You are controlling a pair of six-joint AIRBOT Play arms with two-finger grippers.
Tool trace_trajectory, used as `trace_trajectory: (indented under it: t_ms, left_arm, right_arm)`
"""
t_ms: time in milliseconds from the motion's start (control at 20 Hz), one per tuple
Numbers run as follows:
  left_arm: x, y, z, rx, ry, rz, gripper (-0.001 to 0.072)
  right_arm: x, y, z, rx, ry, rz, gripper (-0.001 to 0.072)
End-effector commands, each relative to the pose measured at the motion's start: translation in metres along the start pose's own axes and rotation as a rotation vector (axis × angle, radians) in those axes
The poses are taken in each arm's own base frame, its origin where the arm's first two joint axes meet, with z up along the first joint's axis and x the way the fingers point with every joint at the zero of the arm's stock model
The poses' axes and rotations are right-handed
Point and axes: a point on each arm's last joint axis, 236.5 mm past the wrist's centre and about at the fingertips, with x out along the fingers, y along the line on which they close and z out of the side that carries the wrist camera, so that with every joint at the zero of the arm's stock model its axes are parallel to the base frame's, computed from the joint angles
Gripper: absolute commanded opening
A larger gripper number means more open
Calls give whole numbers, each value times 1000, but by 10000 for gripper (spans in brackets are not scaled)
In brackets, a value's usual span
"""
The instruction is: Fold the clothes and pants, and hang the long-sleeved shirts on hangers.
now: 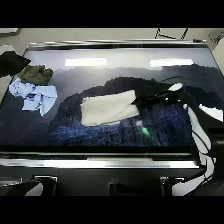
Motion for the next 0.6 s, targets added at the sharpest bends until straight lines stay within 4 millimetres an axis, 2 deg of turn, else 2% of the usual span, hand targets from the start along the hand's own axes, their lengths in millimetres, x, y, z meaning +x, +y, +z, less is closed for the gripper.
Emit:
trace_trajectory:
  t_ms: [0,100,150,250,300,450,550]
  left_arm:
    - [1,0,0,7,1,-2,23]
    - [1,0,0,7,2,-2,24]
    - [1,0,0,7,2,-2,24]
    - [1,0,0,7,2,-2,24]
    - [1,0,0,11,2,-2,24]
    - [0,-1,0,28,-1,-3,24]
    - [-2,-4,1,49,-4,-11,24]
  right_arm:
    - [-114,27,49,-38,-178,2,37]
    - [-196,16,66,13,-316,-75,37]
    - [-234,11,67,27,-376,-106,37]
    - [-306,-1,60,76,-497,-162,37]
    - [-335,-6,56,112,-558,-179,37]
    - [-406,-22,30,234,-706,-201,37]
    - [-430,-32,4,311,-724,-207,37]
